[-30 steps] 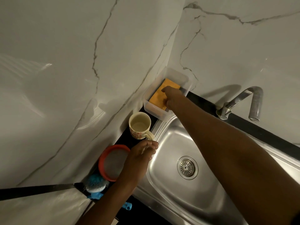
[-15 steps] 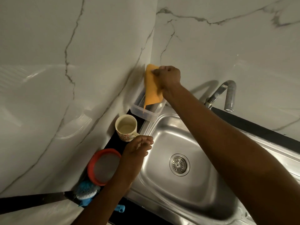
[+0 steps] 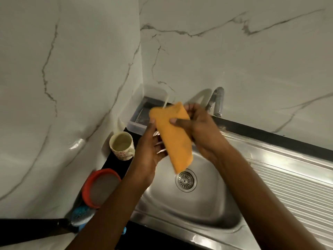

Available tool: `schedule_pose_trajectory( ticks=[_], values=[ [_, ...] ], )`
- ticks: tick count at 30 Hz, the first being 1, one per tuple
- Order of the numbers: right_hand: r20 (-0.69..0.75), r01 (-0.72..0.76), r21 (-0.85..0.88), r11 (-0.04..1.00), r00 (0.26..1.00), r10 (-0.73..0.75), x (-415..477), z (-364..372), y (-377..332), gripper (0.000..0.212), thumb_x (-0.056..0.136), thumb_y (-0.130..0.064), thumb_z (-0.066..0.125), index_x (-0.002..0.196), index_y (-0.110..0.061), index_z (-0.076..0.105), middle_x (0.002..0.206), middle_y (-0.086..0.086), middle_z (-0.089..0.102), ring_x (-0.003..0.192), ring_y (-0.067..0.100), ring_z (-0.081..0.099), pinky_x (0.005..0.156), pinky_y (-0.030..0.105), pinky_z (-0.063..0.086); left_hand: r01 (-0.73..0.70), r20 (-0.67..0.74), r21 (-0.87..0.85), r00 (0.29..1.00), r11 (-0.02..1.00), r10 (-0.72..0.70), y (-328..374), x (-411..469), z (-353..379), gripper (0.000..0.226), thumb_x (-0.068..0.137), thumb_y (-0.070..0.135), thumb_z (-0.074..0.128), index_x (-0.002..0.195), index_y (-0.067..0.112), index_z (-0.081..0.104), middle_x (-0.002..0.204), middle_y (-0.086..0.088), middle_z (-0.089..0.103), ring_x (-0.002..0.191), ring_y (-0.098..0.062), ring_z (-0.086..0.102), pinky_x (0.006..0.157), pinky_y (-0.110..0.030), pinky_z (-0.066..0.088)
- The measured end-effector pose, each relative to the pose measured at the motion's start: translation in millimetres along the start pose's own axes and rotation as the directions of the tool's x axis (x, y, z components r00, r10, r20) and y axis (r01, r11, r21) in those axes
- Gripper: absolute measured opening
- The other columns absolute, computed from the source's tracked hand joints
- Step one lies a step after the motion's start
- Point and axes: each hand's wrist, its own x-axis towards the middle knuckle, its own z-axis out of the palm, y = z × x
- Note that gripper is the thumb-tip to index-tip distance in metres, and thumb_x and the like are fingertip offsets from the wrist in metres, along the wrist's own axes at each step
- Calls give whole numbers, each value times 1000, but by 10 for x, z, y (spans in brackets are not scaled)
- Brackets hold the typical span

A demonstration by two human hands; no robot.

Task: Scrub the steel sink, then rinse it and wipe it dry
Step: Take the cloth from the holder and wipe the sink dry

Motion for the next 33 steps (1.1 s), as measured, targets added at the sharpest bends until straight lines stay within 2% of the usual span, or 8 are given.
schedule_pose_trajectory(
  ticks=[5,8,14,18,22,25,30,33],
  values=[
    [-122,-136,-133,982,985,120,-372,-244,682,54,81,-25,88,122,-25,52,122,-2,66,110,21,68,91,49,61,-36,-60,287,997,957,55,-383,-15,84,27,101,34,68,128,30,68,124,-4,75,115,-30,72,102,-65,55],
    [-208,-36,-431,902,976,-60,-527,-350,1051,70,81,-36,87,138,-37,46,138,-13,54,121,13,61,90,41,61,-60,-60,468,993,882,100,-553,-28,88,15,105,27,62,109,37,71,117,0,75,111,-27,70,101,-58,56],
    [189,258,-622,740,966,-178,-667,-228,1556,119,82,-41,84,165,-38,-1,171,-18,-13,160,9,3,123,41,34,84,-22,492,996,866,-83,-668,-21,198,20,108,36,55,102,39,74,108,4,77,108,-21,72,98,-49,58],
    [132,190,-334,923,979,-154,-372,-163,1736,93,90,-3,69,165,-25,19,165,-1,32,149,13,38,115,40,45,33,37,621,997,783,-71,-571,196,155,27,103,47,54,103,33,77,103,-3,80,102,-22,76,102,-55,58],
    [-96,0,-159,987,995,-15,105,-204,1648,51,98,-19,52,149,-20,52,133,0,63,108,5,63,88,28,50,-338,253,916,905,217,342,-383,548,-68,35,99,38,70,128,18,70,121,-6,73,107,-18,68,94,-38,58],
    [-189,-34,-109,993,982,13,553,-289,1526,55,108,-11,48,158,-31,36,143,0,49,108,4,56,80,15,45,-339,361,928,728,-152,582,-220,818,-202,52,91,33,79,135,13,62,129,-14,60,118,-32,59,95,-43,52],
    [-399,57,-254,966,903,-158,1249,-250,1467,66,108,-16,48,165,-29,19,164,2,35,131,8,44,106,34,43,-211,393,897,782,-387,483,-73,1255,-352,62,90,41,77,140,8,59,136,-16,64,126,-37,61,113,-50,44],
    [-452,31,-517,856,839,-304,1530,-194,1541,72,104,-12,51,165,-25,16,171,4,21,156,29,24,124,54,30,-223,414,880,793,-419,448,-52,1381,-380,31,93,36,74,109,9,71,101,-9,73,99,-31,70,104,-47,50]
  ],
)
